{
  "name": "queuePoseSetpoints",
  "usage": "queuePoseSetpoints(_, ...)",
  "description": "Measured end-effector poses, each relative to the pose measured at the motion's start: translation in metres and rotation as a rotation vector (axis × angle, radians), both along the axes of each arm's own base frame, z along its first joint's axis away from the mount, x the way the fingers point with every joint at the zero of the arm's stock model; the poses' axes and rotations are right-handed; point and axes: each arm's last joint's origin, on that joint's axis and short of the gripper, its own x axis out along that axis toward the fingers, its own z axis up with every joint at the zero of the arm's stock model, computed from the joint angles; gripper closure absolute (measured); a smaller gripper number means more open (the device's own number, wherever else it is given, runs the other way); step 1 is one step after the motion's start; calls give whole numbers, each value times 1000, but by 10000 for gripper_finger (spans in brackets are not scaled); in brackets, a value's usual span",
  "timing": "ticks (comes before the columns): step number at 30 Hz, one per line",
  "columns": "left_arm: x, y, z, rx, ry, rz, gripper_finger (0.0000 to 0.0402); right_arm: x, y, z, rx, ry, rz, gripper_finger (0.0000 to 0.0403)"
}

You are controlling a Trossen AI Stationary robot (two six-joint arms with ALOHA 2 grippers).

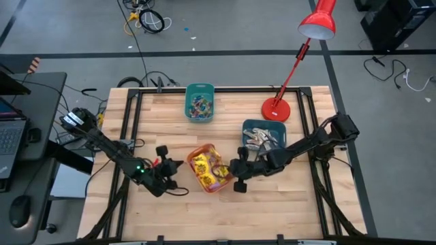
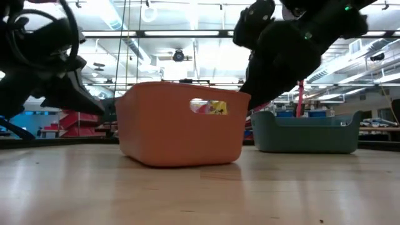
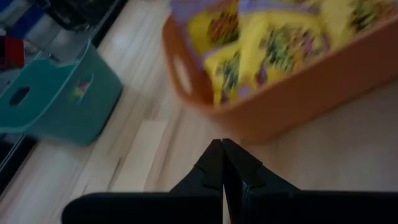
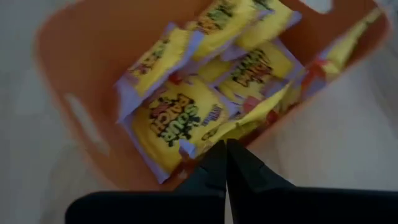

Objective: Sort candy
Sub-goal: Move the orange bin to the left side of the green bin

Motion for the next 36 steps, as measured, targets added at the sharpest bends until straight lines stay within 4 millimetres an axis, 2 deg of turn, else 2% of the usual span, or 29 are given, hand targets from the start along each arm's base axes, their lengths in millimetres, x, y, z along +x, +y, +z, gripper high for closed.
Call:
queuePoseSetpoints(6, -10, 5, -5, -36, 69, 52, 401, -8, 12, -3, -59, 17, -65, 403)
queuePoseSetpoints(12, -9, -8, 3, -149, 138, -117, 401, -17, 10, -9, -51, 98, -138, 403)
queuePoseSetpoints(15, -4, -13, 9, -181, 117, -168, 401, -20, 9, -11, -39, 135, -159, 403)
queuePoseSetpoints(20, 7, -23, 19, -236, 29, -286, 401, -19, 13, -11, 61, 156, -88, 403)
queuePoseSetpoints(26, 10, -30, 23, -297, 37, -434, 401, -16, 23, -7, 103, 97, -46, 403)
queuePoseSetpoints(36, 8, -29, 21, -302, 75, -435, 401, -7, 30, 3, 123, -51, 0, 403)
